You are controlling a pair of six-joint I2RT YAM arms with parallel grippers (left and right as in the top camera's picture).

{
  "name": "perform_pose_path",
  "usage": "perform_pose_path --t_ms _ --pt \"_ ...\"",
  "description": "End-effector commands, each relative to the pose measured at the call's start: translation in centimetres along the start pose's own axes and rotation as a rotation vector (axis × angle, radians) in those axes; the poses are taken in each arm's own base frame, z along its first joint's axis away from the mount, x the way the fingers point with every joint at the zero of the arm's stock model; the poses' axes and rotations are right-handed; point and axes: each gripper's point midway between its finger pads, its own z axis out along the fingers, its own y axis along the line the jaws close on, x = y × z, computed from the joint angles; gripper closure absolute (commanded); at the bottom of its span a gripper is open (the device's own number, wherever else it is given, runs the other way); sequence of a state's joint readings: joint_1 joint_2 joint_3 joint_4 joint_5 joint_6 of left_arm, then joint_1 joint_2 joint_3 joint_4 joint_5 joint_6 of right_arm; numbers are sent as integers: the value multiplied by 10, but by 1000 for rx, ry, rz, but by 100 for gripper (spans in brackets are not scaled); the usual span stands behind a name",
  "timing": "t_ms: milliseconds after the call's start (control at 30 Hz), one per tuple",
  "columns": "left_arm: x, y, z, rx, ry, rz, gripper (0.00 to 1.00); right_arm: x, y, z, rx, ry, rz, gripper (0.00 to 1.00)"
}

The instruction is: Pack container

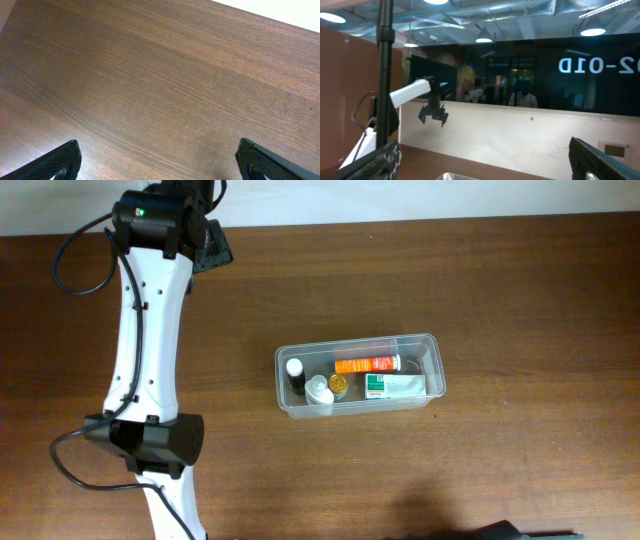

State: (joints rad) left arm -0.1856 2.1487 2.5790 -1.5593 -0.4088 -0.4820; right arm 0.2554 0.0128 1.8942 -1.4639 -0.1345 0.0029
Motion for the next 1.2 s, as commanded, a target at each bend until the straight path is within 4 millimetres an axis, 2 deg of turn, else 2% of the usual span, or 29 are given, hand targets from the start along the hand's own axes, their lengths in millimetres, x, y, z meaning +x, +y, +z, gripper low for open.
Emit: perform_pose_path --t_ms 0,33,100,133,167,200,267,300,367,467,533,600,867,1167 --pt "-4 5 -4 -9 -18 2 0 14 -18 22 74 67 7 2" --pt "-4 5 -4 -9 -18 2 1 19 -21 29 84 87 8 2" --pt "-4 5 -4 -9 -18 2 0 35 -23 60 73 145 15 1" --pt "-4 5 -4 -9 -19 2 0 50 -19 87 33 185 23 2" --pt "-4 5 -4 -9 -18 2 1 62 -16 106 3 211 37 2" --pt "-4 5 -4 -9 -19 2 1 81 -13 131 -28 244 72 2" --pt "-4 5 -4 -9 -18 2 1 115 -11 167 -65 293 103 2" --pt "-4 5 -4 -9 -18 2 0 139 -11 186 -78 325 113 2" --pt "-4 5 -4 -9 -19 2 1 185 -9 213 -104 385 140 2" --pt "-4 5 -4 -9 -18 2 0 256 -9 240 -127 455 159 2" --pt "-4 5 -4 -9 -18 2 1 291 -5 250 -154 469 169 2" --pt "-4 5 -4 -9 -19 2 1 310 1 256 -195 447 173 2" --pt "-4 5 -4 -9 -19 2 1 348 4 262 -221 407 168 2" --pt "-4 5 -4 -9 -18 2 0 394 -11 255 -128 465 148 2"
